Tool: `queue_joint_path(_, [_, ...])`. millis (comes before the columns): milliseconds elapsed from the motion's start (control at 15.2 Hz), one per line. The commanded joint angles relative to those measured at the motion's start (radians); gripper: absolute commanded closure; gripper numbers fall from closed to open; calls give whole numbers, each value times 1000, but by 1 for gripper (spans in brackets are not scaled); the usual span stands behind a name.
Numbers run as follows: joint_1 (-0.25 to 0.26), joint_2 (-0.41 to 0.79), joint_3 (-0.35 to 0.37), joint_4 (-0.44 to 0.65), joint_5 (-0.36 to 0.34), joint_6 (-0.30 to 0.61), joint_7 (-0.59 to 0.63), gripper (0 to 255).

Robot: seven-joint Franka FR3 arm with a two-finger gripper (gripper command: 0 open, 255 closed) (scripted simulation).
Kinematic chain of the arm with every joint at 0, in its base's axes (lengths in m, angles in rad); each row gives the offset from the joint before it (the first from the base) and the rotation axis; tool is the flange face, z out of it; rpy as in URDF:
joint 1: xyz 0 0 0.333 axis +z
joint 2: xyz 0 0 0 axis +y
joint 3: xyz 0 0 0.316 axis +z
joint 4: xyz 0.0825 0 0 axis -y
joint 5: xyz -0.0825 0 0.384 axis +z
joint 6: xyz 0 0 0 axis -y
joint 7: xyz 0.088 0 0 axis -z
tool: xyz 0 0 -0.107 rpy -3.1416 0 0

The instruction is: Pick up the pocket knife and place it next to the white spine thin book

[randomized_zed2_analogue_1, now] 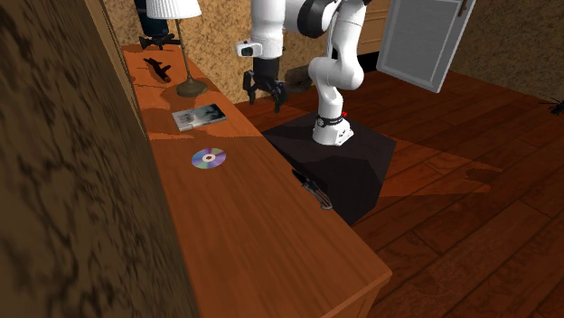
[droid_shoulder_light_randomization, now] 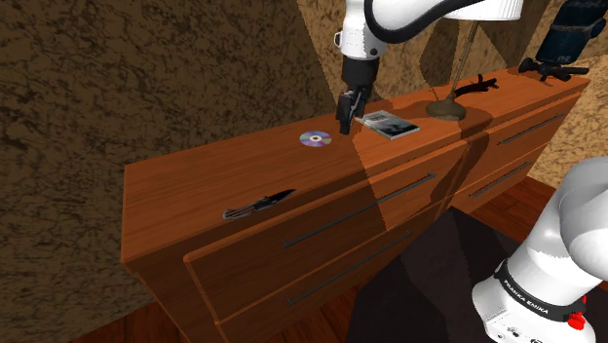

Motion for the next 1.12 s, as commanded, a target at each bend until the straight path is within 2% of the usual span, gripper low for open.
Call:
queue_joint_path(0, [21, 61, 13, 34, 6, 23, -33, 0])
queue_joint_path(1056, [184, 443, 164, 282, 0, 116, -228, 0])
